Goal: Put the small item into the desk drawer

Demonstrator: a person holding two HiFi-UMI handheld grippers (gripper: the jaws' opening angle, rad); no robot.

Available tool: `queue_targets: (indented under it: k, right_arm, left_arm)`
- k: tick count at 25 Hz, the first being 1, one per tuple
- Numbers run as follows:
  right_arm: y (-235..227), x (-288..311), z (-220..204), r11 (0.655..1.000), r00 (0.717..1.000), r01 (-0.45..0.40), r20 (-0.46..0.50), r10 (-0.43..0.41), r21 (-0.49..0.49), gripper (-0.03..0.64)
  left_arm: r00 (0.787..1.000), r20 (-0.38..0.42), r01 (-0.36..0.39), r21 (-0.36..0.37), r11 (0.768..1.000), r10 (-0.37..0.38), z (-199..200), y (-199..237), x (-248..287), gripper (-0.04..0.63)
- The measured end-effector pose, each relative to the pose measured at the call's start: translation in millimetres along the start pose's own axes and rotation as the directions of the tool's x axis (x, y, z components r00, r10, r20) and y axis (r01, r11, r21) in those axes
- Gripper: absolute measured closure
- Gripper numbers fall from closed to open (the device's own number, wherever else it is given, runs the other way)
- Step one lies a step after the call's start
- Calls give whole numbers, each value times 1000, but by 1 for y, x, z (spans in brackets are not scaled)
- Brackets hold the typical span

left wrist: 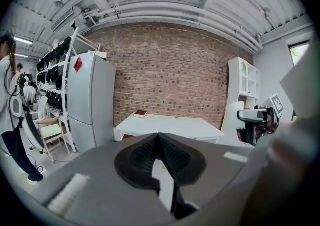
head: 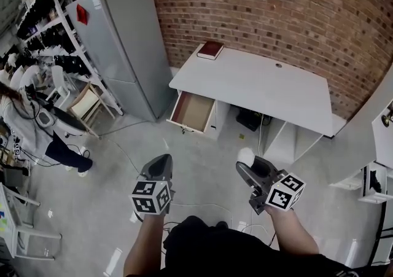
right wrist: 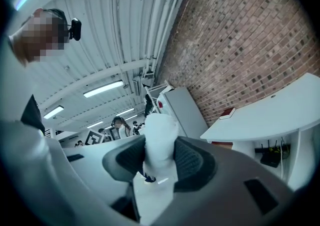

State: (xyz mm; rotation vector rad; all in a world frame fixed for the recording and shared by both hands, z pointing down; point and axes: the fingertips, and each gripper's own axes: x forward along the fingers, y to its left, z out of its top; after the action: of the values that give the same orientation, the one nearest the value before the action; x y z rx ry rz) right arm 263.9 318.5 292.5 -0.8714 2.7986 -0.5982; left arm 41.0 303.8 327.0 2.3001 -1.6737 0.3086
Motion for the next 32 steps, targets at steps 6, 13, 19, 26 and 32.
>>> queue_targets:
  k: [6, 13, 19, 26, 32]
  right_arm:
    - [-11, 10, -11, 999, 1000, -8, -20, 9, 41, 454]
    - [-39, 39, -9, 997, 999, 34, -40, -31, 64, 454]
    - [-60, 98, 3, 997, 997, 54, -66, -51, 52, 454]
    - [-74, 177, -7, 998, 990, 57, -135, -52, 33, 454]
    - [-90, 230, -2, 996, 984, 88, -155, -85, 16, 454]
  left_arm:
    - [1000, -19, 0, -1, 1000, 0, -4, 8, 10, 583]
    - [999, -25, 40, -40, 998, -41, 2, 37, 55, 583]
    - [998, -10, 69, -52, 996, -69, 27, 82, 99, 583]
    - [996, -17, 87, -109, 990, -89, 35, 145, 138, 583]
    - [995, -2, 101, -106, 989, -102, 49, 191, 164, 583]
